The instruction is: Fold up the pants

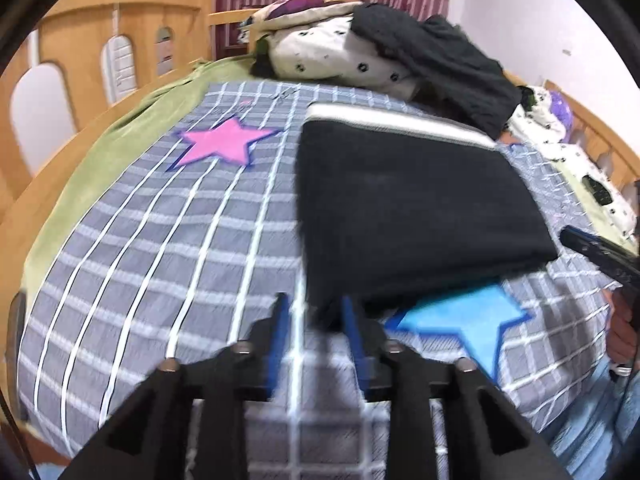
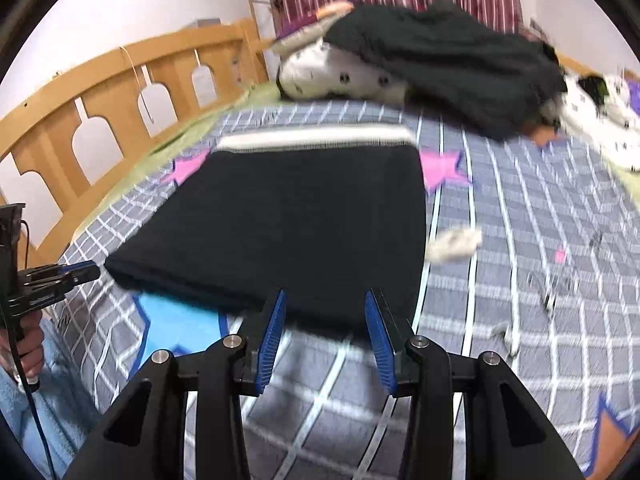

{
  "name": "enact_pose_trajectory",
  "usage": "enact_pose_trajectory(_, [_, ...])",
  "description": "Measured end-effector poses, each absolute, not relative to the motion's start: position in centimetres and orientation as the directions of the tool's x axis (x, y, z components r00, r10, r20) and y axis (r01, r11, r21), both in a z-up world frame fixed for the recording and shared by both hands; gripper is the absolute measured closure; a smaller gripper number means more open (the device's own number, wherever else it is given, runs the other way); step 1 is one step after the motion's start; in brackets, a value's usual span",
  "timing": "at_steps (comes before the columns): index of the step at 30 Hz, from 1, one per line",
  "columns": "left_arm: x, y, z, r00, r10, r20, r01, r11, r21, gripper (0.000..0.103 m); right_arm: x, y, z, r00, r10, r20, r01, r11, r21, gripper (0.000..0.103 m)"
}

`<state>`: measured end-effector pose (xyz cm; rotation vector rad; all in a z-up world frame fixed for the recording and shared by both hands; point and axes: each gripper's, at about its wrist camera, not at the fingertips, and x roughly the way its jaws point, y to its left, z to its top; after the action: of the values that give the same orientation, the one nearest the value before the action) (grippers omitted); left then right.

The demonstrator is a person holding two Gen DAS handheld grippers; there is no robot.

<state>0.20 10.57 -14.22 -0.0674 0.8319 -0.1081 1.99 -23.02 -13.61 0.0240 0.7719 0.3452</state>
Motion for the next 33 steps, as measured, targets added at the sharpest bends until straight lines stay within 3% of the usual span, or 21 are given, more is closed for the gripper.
enact_pose_trajectory(5, [4.9, 9.0, -14.5, 0.659, -0.152, -0.737, 0.08, 0.988, -0.133, 0.072, 5.6, -22.1, -14.5, 0.647, 0.26, -0.717, -0.233, 0.962, 0.139, 0.062])
enact_pose_trajectory(7, [5.6, 8.8, -16.0, 0.625, -0.151, -0.766, 0.06, 0.988, -0.145, 0.065, 6.1, -22.1, -16.3, 0.623, 0.221, -0.75, -0.217, 0.971, 0.105, 0.062])
enact_pose_trajectory(8, [5.6, 8.6, -17.2, 0.606, -0.116, -0.787, 0.039, 0.992, -0.116, 0.054, 6.1, -21.8, -17.2, 0.607, 0.204, -0.768, -0.22, 0.972, 0.084, 0.062])
enact_pose_trajectory(9, [5.3, 8.6, -18.3, 0.588, -0.13, -0.798, 0.043, 0.991, -0.13, 0.053, 5.9, -21.6, -18.1, 0.586, 0.187, -0.788, -0.225, 0.972, 0.064, 0.062])
enact_pose_trajectory(13, [4.7, 9.5, -17.5, 0.588, -0.202, -0.784, 0.067, 0.977, -0.201, 0.054, 4.6, -21.4, -17.4, 0.602, 0.164, -0.781, -0.243, 0.97, 0.017, 0.062])
enact_pose_trajectory(18, [8.0, 9.2, -14.1, 0.656, -0.162, -0.737, 0.099, 0.987, -0.128, 0.054, 6.6, -22.8, -13.3, 0.671, 0.232, -0.704, -0.239, 0.967, 0.091, 0.062])
enact_pose_trajectory(24, [15.4, 7.9, -12.4, 0.667, -0.143, -0.731, 0.098, 0.99, -0.104, 0.054, 14.0, -21.6, -10.6, 0.733, 0.164, -0.661, -0.222, 0.975, -0.003, 0.062])
enact_pose_trajectory(33, [22.1, 5.1, -13.1, 0.667, -0.09, -0.74, 0.11, 0.994, -0.022, 0.054, 22.6, -21.0, -14.2, 0.672, 0.156, -0.724, -0.184, 0.982, 0.04, 0.062])
